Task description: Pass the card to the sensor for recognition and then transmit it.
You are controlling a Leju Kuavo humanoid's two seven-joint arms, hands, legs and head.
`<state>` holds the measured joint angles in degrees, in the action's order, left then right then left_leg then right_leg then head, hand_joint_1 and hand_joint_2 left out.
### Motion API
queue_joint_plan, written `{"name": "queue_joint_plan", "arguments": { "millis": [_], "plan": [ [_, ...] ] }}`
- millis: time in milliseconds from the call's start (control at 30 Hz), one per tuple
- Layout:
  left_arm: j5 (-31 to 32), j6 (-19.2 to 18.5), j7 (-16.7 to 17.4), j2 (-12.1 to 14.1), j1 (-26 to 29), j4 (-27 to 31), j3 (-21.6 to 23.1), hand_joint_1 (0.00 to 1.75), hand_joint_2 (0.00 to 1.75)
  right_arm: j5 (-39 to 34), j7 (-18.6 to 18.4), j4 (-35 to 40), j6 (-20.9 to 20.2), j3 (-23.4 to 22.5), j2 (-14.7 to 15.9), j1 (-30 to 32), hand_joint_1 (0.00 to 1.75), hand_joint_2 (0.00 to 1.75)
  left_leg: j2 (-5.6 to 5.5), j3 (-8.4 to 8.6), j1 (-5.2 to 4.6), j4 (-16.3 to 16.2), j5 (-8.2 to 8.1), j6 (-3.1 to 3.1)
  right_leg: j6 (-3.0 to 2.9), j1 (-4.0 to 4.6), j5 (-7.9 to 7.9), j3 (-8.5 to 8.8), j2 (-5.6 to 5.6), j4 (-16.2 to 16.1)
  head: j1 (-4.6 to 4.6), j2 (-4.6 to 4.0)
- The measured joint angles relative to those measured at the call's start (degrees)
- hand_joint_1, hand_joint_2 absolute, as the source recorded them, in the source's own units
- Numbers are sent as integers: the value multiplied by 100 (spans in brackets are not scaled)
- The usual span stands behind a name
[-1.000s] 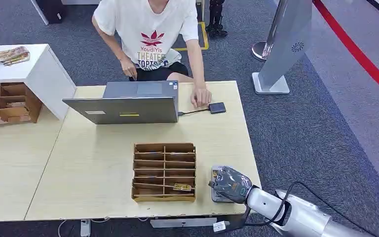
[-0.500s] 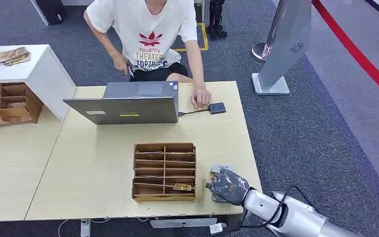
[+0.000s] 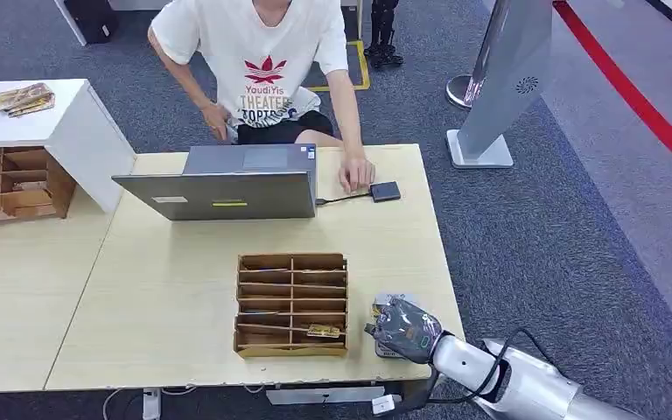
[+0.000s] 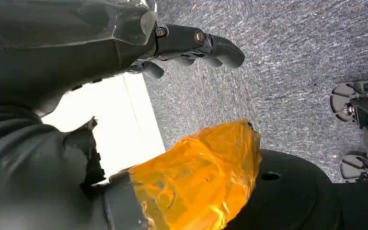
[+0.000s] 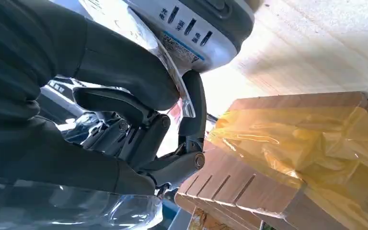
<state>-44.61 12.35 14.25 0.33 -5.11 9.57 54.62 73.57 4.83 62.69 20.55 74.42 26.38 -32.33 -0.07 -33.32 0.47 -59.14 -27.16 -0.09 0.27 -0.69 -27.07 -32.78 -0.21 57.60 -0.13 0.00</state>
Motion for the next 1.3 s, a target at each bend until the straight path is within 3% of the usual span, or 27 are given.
{"name": "queue_joint_plan", "arguments": {
  "millis": [1300],
  "plan": [
    [-46,0,0,0,0,0,0,0,0,17,15,-177,-90,-48,-52,-97,175,175,-2,9,-1,0,0,0,1,0,1,12,-3,-1,0,0]
  ]
}}
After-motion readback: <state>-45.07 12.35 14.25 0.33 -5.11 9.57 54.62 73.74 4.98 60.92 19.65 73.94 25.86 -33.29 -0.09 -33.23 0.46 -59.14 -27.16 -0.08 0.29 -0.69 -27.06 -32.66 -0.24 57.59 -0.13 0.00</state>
